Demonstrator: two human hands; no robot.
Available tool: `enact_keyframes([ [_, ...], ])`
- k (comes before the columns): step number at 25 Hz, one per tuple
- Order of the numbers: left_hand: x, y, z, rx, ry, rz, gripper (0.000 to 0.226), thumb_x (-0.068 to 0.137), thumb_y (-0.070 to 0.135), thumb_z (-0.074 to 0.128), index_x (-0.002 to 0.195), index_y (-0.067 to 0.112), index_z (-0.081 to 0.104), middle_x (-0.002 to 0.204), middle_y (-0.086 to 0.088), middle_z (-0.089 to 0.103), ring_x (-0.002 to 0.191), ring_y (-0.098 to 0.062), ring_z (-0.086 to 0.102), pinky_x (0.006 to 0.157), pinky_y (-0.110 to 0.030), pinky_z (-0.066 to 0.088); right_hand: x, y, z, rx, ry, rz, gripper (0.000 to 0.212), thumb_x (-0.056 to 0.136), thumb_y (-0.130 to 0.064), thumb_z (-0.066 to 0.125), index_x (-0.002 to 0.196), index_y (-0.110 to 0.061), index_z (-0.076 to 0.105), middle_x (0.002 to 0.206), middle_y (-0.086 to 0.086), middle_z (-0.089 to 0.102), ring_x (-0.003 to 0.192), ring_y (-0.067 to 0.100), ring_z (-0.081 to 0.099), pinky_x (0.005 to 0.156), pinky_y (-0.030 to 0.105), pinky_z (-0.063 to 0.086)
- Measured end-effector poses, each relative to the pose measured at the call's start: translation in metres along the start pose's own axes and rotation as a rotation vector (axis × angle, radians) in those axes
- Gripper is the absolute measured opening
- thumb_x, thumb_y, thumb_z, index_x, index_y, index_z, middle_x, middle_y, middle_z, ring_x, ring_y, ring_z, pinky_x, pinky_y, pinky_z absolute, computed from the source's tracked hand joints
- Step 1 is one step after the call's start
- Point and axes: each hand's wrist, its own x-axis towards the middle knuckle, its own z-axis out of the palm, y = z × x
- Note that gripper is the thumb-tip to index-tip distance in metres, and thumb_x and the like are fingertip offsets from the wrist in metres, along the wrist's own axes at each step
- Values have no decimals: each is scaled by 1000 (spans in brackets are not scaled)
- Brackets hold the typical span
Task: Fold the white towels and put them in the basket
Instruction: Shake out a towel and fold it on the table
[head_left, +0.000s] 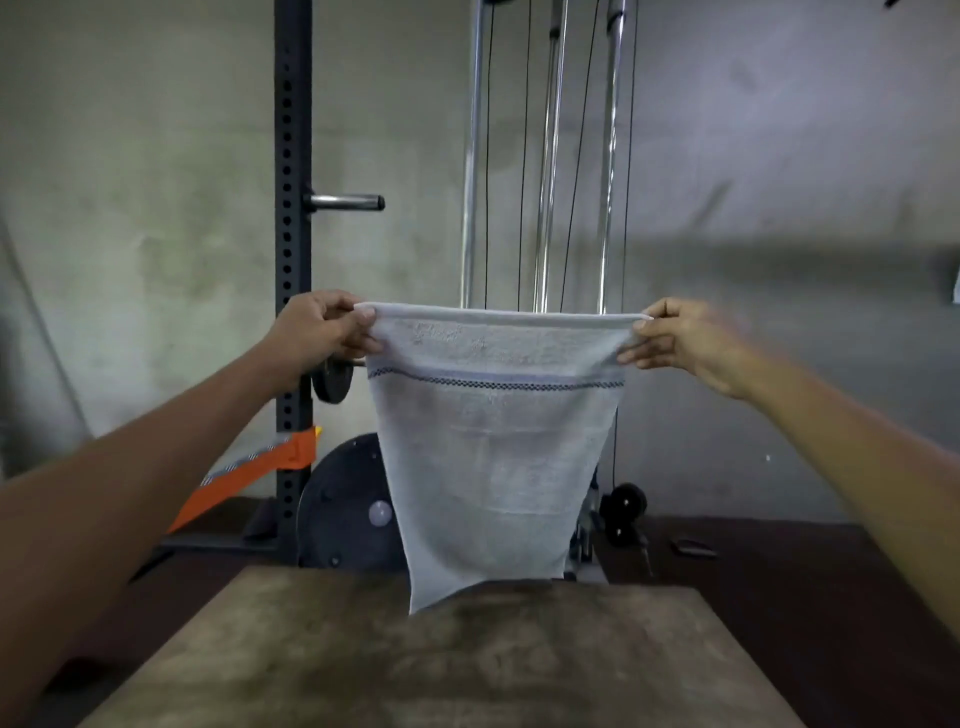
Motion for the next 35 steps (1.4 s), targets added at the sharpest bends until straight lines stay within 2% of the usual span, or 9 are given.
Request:
enact_keyframes([
  [4,-47,-32,-17,114,-390,-331,25,79,28,66,92,7,61,75,-20,70,64,-15,69,62,-23,57,-39,29,0,-116,-308,281,13,88,1,52,80,-9,51,60,16,65,55,22,67,52,24,52],
  [8,-80,-84,-2,152,-519,-517,10,90,17,59,87,8,60,73,-16,72,65,-13,71,53,-17,54,-65,88,24,-128,-348,419,14,90,2,50,79,-8,51,61,18,64,51,21,67,46,21,49],
  [11,-135,-168,28,258,-491,-576,12,94,13,56,85,4,58,70,-15,70,61,-10,70,49,-15,51,-104,187,64,-178,-313,529,12,92,0,50,82,-5,52,70,19,66,61,23,71,50,24,49],
  [15,-208,-274,67,453,-471,-626,24,92,9,58,69,17,53,42,13,59,44,4,60,48,-9,41,-157,310,110,-194,-221,673,8,93,-3,50,86,-4,52,66,15,69,61,19,72,46,20,48],
  [18,-216,-320,84,526,-447,-597,18,91,19,61,73,21,60,57,11,62,53,2,59,55,-13,42,-160,362,122,-218,-126,695,10,95,-10,53,91,-1,56,72,17,70,62,18,71,50,22,51],
  [22,-195,-363,110,568,-367,-548,15,92,25,59,90,12,66,77,1,60,77,-15,55,67,-23,34,-133,407,130,-372,-93,617,16,93,-18,57,79,-11,61,51,6,64,48,17,62,53,29,45],
  [25,-162,-402,132,521,-261,-526,15,92,24,58,89,11,64,79,-3,62,79,-22,58,67,-26,35,-90,436,133,-459,-64,537,19,93,-19,57,74,-18,60,69,4,64,63,19,57,59,28,42],
  [29,-119,-449,157,518,-204,-543,18,93,25,56,94,9,65,89,-4,63,84,-20,56,73,-27,39,-36,476,135,-566,-99,473,15,93,-25,56,90,-13,64,89,4,64,84,20,58,68,30,42],
  [35,-108,-491,163,539,-254,-535,15,89,18,63,97,8,69,96,-6,68,88,-19,60,75,-24,39,-12,518,139,-632,-195,512,7,89,-25,63,87,-19,66,91,3,67,88,20,61,73,28,42],
])
